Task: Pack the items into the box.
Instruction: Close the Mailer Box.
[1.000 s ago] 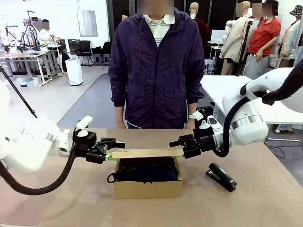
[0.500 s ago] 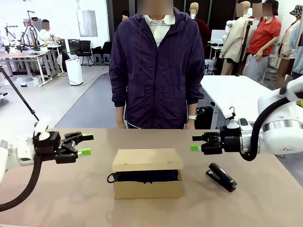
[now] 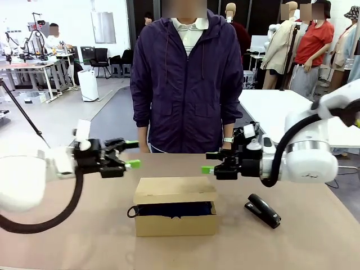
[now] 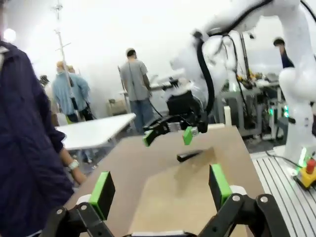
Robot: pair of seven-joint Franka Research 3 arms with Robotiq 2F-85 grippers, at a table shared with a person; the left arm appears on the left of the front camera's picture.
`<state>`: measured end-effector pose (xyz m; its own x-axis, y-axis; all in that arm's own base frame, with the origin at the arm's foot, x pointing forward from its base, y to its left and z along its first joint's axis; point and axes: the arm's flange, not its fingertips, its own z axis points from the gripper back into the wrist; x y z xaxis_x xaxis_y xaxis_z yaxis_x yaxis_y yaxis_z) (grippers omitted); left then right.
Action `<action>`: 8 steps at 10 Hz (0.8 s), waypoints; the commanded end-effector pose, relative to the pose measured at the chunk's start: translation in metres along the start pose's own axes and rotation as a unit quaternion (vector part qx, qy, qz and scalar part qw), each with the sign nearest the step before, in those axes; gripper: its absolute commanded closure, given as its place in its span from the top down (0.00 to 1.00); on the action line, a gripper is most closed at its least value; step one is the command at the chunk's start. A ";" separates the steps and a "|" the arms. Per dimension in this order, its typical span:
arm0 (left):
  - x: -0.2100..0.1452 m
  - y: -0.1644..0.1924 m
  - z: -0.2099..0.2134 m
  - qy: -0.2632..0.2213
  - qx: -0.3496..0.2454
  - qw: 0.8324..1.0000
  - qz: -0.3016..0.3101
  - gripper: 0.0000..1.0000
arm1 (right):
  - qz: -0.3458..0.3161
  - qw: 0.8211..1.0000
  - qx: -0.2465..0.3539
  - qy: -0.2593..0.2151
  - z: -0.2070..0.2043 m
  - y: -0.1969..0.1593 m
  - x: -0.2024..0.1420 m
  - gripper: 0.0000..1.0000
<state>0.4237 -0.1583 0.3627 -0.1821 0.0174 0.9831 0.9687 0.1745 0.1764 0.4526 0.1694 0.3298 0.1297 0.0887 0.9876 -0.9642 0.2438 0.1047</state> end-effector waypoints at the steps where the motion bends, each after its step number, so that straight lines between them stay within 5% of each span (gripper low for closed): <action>1: -0.055 0.006 -0.022 0.055 -0.027 0.998 -0.007 1.00 | 0.029 0.998 0.011 0.050 -0.026 -0.005 -0.015 1.00; 6: -0.100 -0.012 -0.041 0.141 -0.088 0.984 0.060 1.00 | 0.044 0.984 0.041 0.169 -0.043 0.006 -0.040 1.00; 8: -0.108 -0.012 -0.041 0.165 -0.102 0.979 0.069 1.00 | 0.044 0.982 0.036 0.179 -0.039 0.006 -0.042 1.00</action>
<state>0.4364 -0.2052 0.2614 -0.0247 -0.2442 0.9694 0.9995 0.0112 0.0283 0.4494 0.2036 0.2834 0.0934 0.4049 0.9096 -0.9886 0.1458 0.0366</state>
